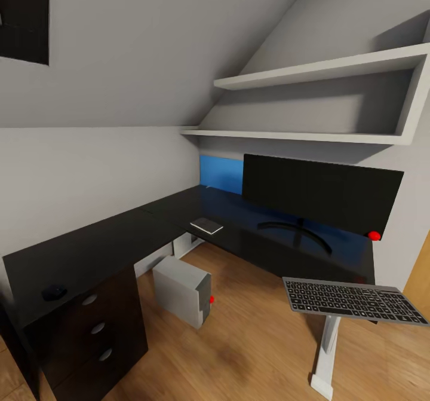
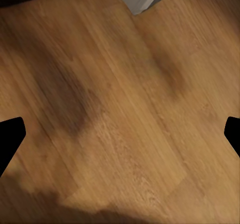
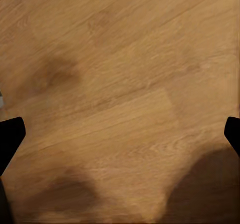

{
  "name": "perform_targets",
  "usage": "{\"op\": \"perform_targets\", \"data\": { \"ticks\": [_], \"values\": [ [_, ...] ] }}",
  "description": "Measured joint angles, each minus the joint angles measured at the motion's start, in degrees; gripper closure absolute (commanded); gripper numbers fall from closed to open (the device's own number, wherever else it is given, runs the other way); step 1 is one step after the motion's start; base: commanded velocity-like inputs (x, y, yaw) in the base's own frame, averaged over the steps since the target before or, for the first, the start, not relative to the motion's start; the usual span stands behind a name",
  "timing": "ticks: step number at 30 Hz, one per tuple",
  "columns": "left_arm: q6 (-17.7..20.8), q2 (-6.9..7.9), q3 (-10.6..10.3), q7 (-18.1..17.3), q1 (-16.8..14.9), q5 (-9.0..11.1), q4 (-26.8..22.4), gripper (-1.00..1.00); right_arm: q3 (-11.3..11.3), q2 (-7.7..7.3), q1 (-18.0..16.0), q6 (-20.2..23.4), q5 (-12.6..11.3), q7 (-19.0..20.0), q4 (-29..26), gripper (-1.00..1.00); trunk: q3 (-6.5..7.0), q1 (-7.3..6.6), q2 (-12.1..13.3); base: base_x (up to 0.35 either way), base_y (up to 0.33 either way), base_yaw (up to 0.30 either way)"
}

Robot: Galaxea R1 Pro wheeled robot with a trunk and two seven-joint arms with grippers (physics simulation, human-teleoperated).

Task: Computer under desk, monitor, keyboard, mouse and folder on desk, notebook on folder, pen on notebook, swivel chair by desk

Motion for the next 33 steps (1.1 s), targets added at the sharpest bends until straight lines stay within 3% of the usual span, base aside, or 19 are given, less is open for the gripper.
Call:
{"op": "perform_targets", "data": {
  "ticks": [2, 7, 12, 16, 19, 20, 21, 23, 25, 33],
  "values": [
    [0.00, -0.08, 0.00, 0.00, 0.00, 0.00, 0.08, -1.00, 0.00, -0.25, -0.01, -0.36, 0.24, 0.11, -0.22, -1.00, 0.00, 0.00, 0.00, 0.000, 0.000, 0.000],
    [-0.10, -0.14, 0.00, -0.01, 0.00, 0.00, 0.15, -1.00, 0.66, -0.42, -0.01, -12.32, 1.65, 0.53, -0.37, -1.00, 0.00, 0.00, 0.00, 0.000, 0.000, 0.000],
    [-0.17, -0.15, 0.00, -0.01, 0.00, 0.00, 0.16, -1.00, 1.92, -0.28, -0.01, -20.62, 4.40, 2.20, -0.35, -1.00, 0.00, 0.00, 0.00, 0.000, 0.000, 0.000],
    [-0.18, -0.15, 0.00, -0.01, 0.00, 0.00, 0.16, -1.00, 4.43, -0.26, 0.00, -21.10, 6.67, 3.33, -0.28, -1.00, 0.00, 0.00, 0.00, 0.000, 0.000, 0.000],
    [-0.18, -0.21, 0.00, 0.01, 0.00, 0.00, 0.16, -1.00, 6.02, -0.17, 0.00, -21.06, 8.26, 1.74, -0.14, -1.00, 0.00, 0.00, 0.00, 0.000, 0.000, 0.000],
    [-0.18, -0.22, 0.00, 0.00, 0.00, -0.02, 0.16, -1.00, 6.96, -0.16, 0.00, -21.02, 9.86, 0.94, -0.14, -1.00, 0.00, 0.00, 0.00, 0.000, 0.000, 0.000],
    [-0.18, -0.23, 0.00, 0.02, 0.00, -0.01, 0.16, -1.00, 9.52, -0.14, 0.00, -21.03, 13.98, 0.19, -0.12, -1.00, 0.00, 0.00, 0.00, 0.000, 0.000, 0.000],
    [-0.21, -0.27, 0.00, 0.05, 0.00, -0.06, 0.16, -1.00, 12.83, -0.13, 0.00, -21.54, 19.67, -0.36, -0.32, -1.00, 0.00, 0.00, 0.00, 0.000, 0.000, 0.000],
    [-0.24, -0.28, 0.00, 0.07, 0.00, -0.06, 0.16, -1.00, 14.37, 0.04, 0.00, -23.06, 22.34, -0.62, -0.35, -1.00, 0.00, 0.00, 0.00, 0.000, 0.000, 0.000],
    [-0.26, -0.30, 0.00, 0.08, 0.00, -0.06, 0.16, -1.00, 15.46, 0.99, 0.00, -26.91, 24.06, -0.69, -0.26, -1.00, 0.00, 0.00, 0.00, 0.000, 0.000, 0.000]
  ]
}}
